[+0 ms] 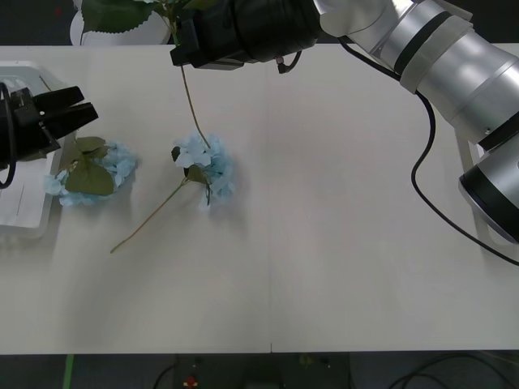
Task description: Put the red flowers into the right box and the blue flowers into the left box
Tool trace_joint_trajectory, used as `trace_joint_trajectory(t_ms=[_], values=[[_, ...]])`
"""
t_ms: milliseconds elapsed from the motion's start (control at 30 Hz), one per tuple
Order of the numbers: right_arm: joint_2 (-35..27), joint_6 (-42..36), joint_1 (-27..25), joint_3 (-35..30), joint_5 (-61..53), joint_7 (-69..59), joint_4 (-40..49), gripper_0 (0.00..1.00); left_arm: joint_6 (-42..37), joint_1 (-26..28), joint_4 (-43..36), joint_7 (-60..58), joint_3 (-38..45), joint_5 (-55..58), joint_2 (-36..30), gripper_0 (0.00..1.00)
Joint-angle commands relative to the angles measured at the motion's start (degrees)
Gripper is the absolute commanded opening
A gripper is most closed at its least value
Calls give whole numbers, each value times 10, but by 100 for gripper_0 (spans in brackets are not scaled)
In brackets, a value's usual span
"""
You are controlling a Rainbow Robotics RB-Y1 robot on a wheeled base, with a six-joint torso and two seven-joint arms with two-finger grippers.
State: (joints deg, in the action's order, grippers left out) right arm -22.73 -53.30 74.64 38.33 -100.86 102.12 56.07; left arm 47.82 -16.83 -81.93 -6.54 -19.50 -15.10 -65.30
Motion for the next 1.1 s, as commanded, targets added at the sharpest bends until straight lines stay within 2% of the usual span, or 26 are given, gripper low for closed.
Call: trace_joint_trajectory(t_ms=[33,267,600,1100], values=[[17,8,33,-15,5,5,5,0,-5,-34,-35,-105,-8,-22,2,100],[18,8,34,-15,6,5,5,0,-4,-76,-39,-151,-34,-69,5,100],[20,8,33,-15,5,4,5,0,-3,-156,-29,-158,-128,-65,27,100],[22,8,34,-15,5,3,5,0,-4,-248,94,-187,-199,-73,142,100]])
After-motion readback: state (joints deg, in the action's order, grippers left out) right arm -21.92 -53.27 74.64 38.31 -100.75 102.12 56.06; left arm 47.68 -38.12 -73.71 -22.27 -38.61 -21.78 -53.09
